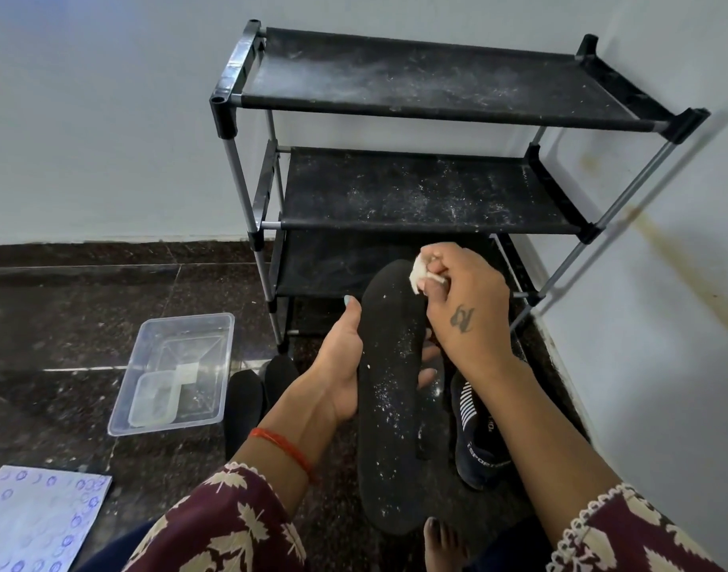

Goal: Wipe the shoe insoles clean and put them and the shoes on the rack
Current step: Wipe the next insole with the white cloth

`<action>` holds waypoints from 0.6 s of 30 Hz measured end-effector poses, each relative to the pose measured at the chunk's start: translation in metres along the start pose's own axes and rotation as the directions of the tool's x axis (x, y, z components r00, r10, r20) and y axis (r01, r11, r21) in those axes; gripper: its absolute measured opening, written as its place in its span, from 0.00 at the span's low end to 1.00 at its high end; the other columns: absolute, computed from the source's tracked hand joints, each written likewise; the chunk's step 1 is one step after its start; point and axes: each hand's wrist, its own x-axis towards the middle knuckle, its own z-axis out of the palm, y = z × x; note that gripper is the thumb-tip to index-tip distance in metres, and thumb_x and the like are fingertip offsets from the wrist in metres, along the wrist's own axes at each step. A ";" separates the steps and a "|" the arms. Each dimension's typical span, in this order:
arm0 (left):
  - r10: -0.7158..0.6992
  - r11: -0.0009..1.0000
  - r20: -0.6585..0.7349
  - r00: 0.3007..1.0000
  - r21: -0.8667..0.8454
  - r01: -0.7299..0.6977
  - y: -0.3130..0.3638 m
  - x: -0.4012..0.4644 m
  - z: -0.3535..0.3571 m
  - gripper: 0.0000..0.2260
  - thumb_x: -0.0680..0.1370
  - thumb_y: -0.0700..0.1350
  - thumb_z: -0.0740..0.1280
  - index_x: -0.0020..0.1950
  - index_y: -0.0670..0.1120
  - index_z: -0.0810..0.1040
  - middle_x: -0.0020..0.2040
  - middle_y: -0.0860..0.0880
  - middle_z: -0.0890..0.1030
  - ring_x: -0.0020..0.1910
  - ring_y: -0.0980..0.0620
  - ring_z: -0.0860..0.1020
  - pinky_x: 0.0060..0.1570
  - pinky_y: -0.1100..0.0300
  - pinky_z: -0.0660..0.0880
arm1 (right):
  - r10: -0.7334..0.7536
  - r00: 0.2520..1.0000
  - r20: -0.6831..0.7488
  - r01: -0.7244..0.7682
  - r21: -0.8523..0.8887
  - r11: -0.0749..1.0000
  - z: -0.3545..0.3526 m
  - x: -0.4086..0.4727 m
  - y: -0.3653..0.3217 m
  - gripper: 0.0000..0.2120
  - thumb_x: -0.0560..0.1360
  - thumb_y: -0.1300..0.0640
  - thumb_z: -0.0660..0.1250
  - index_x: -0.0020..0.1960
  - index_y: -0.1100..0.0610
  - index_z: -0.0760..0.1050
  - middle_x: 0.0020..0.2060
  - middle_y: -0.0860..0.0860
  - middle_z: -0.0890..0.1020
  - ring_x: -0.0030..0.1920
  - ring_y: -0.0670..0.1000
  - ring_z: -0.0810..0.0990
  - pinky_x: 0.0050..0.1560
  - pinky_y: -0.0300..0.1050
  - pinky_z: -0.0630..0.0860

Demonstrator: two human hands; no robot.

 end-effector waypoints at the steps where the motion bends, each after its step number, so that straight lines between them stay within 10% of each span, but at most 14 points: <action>1: -0.001 1.000 0.001 1.000 -0.001 0.001 0.000 0.000 0.000 0.38 0.78 0.68 0.47 0.46 0.39 0.84 0.48 0.39 0.83 0.42 0.42 0.83 0.45 0.45 0.79 | 0.018 1.000 0.021 -0.018 0.001 1.000 0.001 0.000 0.000 0.12 0.71 0.66 0.68 0.53 0.57 0.77 0.45 0.50 0.79 0.44 0.47 0.74 0.45 0.34 0.65; 5: -0.024 0.999 0.002 1.000 0.041 0.024 -0.002 -0.003 0.003 0.34 0.78 0.67 0.47 0.54 0.41 0.80 0.46 0.40 0.84 0.40 0.43 0.83 0.42 0.48 0.79 | 0.164 0.959 0.229 -0.160 -0.038 0.986 0.013 0.000 0.007 0.12 0.71 0.59 0.70 0.55 0.56 0.79 0.52 0.52 0.80 0.54 0.51 0.77 0.51 0.35 0.66; 12: -0.027 0.997 0.007 1.000 0.069 0.027 -0.001 -0.006 0.004 0.33 0.78 0.67 0.45 0.55 0.44 0.79 0.44 0.41 0.84 0.38 0.44 0.83 0.43 0.48 0.78 | 0.053 0.966 0.254 -0.131 0.303 0.944 0.007 -0.002 -0.004 0.04 0.66 0.62 0.75 0.40 0.56 0.83 0.38 0.45 0.81 0.40 0.38 0.77 0.45 0.24 0.70; 18: -0.041 0.991 -0.069 0.997 0.124 0.049 0.001 -0.005 0.004 0.36 0.77 0.67 0.46 0.51 0.40 0.80 0.48 0.38 0.83 0.43 0.43 0.81 0.45 0.48 0.76 | -0.027 0.881 0.472 -0.019 0.092 0.996 -0.004 0.001 0.014 0.09 0.68 0.66 0.71 0.42 0.53 0.80 0.37 0.45 0.80 0.36 0.39 0.77 0.34 0.28 0.72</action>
